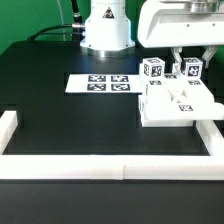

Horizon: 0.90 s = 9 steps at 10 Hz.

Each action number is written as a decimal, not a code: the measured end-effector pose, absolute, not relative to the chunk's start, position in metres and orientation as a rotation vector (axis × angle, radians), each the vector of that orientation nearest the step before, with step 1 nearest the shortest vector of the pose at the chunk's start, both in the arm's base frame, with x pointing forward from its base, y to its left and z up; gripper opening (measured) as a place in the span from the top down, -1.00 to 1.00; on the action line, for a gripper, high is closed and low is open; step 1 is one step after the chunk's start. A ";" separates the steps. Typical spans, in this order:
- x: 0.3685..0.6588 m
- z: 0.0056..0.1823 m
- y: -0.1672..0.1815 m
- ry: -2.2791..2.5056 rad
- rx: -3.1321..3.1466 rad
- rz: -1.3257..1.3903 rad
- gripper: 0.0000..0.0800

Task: Assemble chair

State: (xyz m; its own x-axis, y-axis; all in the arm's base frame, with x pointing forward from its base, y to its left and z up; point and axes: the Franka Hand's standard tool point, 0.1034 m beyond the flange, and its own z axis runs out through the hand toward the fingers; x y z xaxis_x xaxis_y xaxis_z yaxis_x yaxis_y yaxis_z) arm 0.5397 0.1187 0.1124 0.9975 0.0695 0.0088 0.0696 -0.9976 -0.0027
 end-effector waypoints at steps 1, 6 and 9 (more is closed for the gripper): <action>0.540 0.112 0.119 -0.111 -3.137 -0.014 0.29; 0.540 0.112 0.120 0.346 -3.115 -0.012 0.29; 0.539 0.112 0.120 0.662 -3.062 -0.011 0.28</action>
Offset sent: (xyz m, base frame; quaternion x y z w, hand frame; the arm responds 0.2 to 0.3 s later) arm 0.0000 0.0000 0.0000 0.0000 0.0000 0.1938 0.9810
